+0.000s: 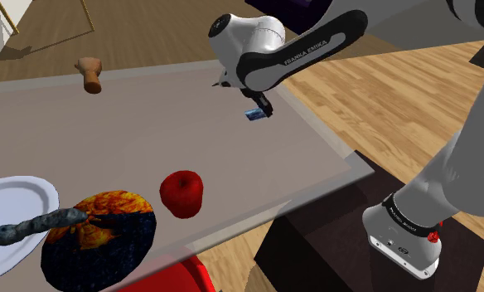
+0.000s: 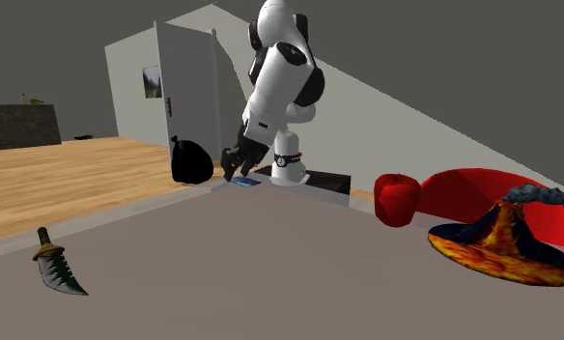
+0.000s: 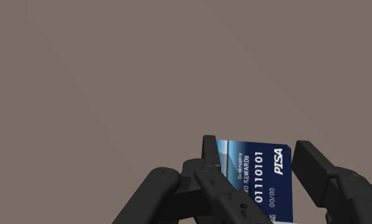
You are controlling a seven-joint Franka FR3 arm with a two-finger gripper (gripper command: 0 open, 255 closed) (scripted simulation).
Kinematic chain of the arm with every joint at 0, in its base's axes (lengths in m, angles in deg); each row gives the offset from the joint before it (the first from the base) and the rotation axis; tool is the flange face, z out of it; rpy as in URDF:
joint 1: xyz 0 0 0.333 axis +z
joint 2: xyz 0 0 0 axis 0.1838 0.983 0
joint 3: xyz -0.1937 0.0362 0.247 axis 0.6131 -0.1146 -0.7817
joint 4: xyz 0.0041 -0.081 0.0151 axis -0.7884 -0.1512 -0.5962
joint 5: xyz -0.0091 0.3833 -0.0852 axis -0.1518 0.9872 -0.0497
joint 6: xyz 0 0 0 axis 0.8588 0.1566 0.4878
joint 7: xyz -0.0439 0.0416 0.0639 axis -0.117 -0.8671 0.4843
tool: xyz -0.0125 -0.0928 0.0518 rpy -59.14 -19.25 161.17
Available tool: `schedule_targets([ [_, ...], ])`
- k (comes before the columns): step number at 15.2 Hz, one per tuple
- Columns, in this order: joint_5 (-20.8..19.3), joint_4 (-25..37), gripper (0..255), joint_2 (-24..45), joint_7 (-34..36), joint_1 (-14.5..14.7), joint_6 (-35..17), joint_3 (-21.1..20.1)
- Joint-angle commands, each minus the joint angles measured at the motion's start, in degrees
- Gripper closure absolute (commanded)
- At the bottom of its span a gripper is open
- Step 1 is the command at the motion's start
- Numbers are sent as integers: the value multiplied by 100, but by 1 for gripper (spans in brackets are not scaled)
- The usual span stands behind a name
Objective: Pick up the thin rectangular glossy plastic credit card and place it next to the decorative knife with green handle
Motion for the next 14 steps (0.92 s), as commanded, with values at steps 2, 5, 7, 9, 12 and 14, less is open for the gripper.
schedule_targets([
  [2, -161, 451, 255, 341, -310, -164, -33, 171],
  [5, -271, 963, 255, 682, -622, -304, -7, 313],
  [7, -331, 1346, 255, 932, -835, -391, 26, 401],
  [9, -381, 1769, 255, 1204, -1055, -473, 74, 485],
  [12, -435, 2491, 255, 1658, -1402, -584, 179, 602],
  [14, -458, 3047, 255, 2001, -1648, -650, 277, 675],
])
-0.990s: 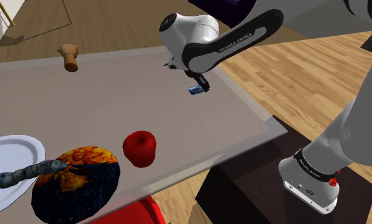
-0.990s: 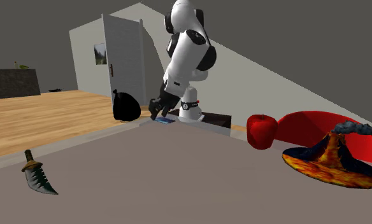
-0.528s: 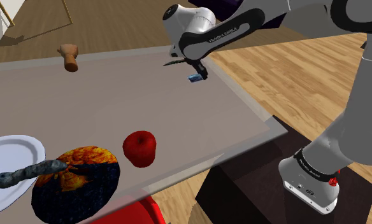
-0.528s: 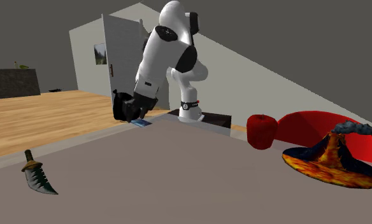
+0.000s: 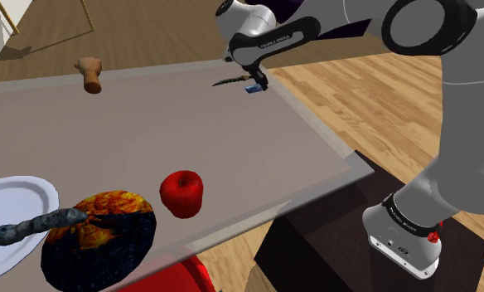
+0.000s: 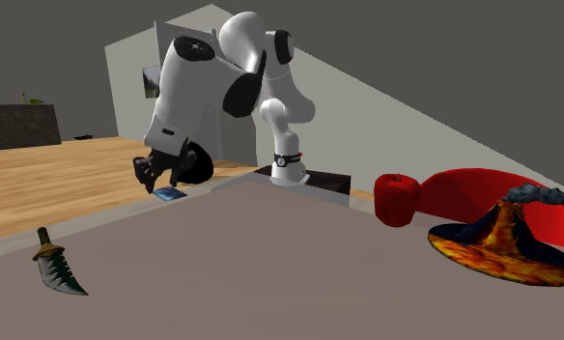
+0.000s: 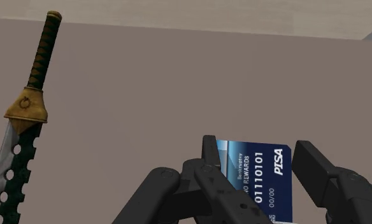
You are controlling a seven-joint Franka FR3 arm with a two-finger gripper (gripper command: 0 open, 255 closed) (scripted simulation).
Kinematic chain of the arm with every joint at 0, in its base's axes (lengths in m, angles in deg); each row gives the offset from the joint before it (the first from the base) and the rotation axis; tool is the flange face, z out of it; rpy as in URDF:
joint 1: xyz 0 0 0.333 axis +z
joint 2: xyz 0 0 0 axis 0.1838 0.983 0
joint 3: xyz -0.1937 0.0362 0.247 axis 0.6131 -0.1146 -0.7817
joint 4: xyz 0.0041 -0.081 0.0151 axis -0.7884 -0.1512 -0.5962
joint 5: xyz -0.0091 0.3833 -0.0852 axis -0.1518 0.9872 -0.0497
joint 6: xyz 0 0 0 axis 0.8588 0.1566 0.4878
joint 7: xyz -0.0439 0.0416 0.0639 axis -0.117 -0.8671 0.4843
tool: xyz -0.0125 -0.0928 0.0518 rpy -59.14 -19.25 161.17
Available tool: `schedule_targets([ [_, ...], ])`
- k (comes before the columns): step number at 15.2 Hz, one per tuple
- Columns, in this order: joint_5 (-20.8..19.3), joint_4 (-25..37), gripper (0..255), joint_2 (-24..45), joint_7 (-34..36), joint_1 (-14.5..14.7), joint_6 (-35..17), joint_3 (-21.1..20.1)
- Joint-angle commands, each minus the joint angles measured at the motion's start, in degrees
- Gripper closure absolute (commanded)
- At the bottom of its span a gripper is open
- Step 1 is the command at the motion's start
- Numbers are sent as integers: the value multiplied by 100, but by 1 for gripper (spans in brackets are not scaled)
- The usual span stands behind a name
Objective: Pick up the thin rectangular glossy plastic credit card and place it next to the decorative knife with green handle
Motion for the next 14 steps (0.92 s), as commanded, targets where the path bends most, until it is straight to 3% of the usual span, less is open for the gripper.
schedule_targets([
  [1, -18, 615, 255, 346, -295, -76, 135, 77],
  [5, -23, 2149, 255, 1261, -880, -171, 494, 218],
  [6, -13, 2850, 255, 1671, -1120, -185, 685, 269],
  [14, -53, 2630, 255, 1882, -902, -211, 312, 281],
])
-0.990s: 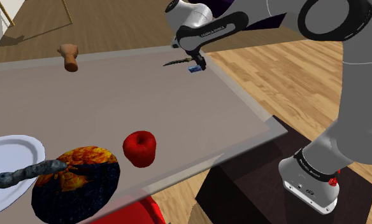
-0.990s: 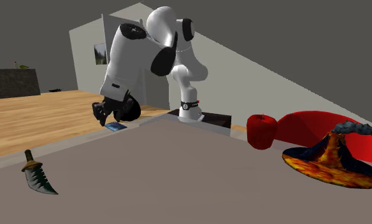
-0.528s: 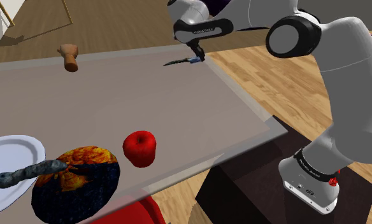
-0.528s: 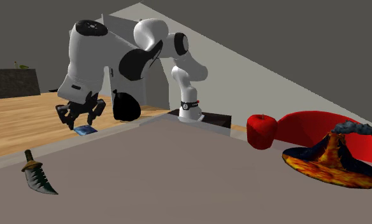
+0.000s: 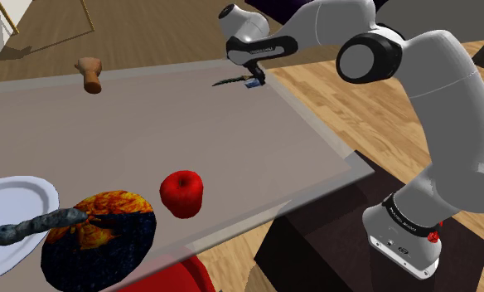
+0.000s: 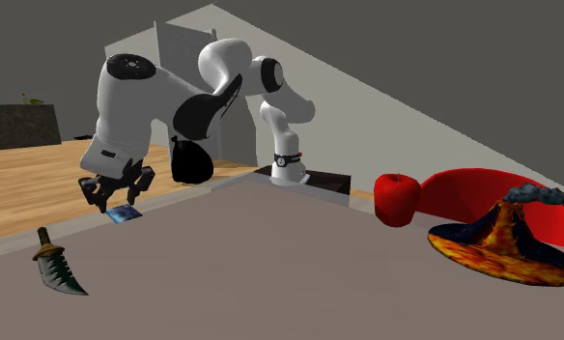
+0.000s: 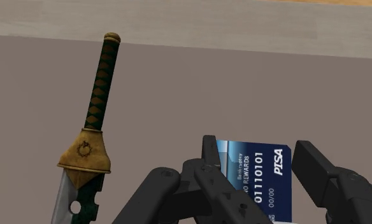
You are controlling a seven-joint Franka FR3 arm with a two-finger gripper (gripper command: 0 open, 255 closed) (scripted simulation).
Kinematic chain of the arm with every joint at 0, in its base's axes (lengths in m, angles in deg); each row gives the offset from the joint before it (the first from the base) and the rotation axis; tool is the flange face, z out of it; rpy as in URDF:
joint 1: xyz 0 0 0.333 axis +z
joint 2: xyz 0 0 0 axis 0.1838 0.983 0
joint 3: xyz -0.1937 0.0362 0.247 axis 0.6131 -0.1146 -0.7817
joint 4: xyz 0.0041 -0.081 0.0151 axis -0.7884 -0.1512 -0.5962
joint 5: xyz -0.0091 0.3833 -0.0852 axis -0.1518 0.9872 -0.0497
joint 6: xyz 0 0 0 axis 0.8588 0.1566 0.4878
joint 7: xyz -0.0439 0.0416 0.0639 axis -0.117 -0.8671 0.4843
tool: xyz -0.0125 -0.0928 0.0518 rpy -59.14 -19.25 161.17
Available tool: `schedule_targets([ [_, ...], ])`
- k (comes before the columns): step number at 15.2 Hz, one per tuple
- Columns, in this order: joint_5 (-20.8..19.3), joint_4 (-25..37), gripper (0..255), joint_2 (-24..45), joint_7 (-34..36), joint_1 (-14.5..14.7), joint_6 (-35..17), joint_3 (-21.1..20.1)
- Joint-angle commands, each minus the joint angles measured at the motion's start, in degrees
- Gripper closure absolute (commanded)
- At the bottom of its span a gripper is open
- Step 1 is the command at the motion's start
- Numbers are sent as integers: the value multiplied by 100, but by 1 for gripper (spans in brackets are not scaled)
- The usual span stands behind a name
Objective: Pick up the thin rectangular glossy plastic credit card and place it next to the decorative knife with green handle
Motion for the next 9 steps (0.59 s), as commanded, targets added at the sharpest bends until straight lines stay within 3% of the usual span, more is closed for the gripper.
schedule_targets([
  [1, -9, 3, 255, 82, 40, -1, -71, 5],
  [9, -44, -39, 255, 330, 187, -7, -323, 25],
])
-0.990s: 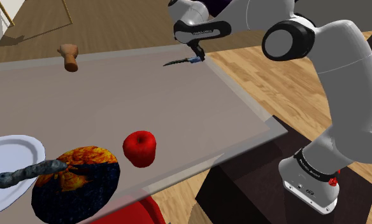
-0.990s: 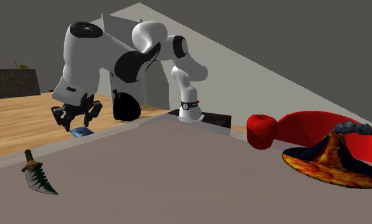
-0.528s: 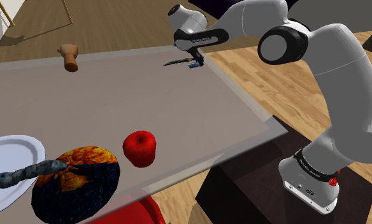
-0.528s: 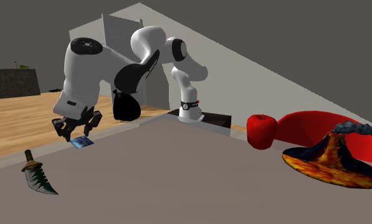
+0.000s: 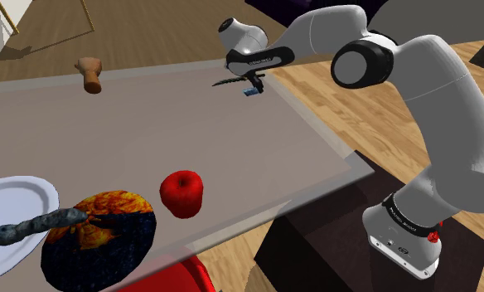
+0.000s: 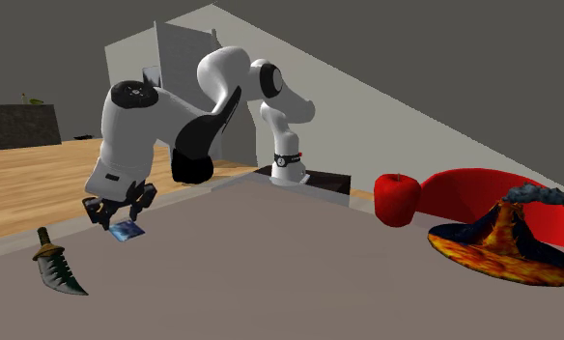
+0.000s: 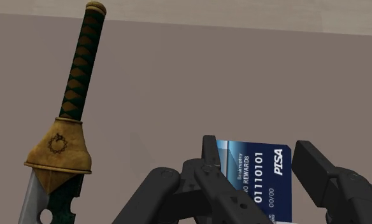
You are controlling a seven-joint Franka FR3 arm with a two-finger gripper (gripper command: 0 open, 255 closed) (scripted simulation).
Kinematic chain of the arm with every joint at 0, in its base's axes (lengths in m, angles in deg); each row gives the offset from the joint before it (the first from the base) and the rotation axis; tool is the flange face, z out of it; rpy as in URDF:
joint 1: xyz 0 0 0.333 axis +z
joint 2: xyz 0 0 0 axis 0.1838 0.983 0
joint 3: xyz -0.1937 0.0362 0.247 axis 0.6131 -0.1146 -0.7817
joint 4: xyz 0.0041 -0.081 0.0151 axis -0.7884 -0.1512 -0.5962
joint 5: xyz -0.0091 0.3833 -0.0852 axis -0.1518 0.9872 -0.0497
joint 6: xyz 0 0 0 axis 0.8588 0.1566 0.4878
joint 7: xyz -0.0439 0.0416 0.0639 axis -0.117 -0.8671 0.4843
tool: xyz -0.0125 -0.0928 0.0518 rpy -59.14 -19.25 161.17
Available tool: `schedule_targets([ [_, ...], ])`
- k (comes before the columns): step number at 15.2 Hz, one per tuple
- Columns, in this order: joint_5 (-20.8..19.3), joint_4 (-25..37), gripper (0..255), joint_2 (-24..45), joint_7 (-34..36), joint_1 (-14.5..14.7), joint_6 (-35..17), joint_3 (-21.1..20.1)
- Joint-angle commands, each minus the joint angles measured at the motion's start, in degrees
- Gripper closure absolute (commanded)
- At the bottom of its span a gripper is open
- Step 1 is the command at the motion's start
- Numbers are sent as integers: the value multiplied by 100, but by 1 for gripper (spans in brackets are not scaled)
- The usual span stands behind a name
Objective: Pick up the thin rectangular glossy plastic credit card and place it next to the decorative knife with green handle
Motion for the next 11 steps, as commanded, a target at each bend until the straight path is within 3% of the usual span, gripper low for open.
schedule_targets([
  [1, -1, 14, 255, 23, 7, 2, -10, 1],
  [6, -1, 13, 255, 22, 7, 2, -9, 1],
  [7, -1, 13, 0, 22, 7, 2, -9, 1],
  [11, -1, 13, 0, 22, 7, 2, -10, 1],
])
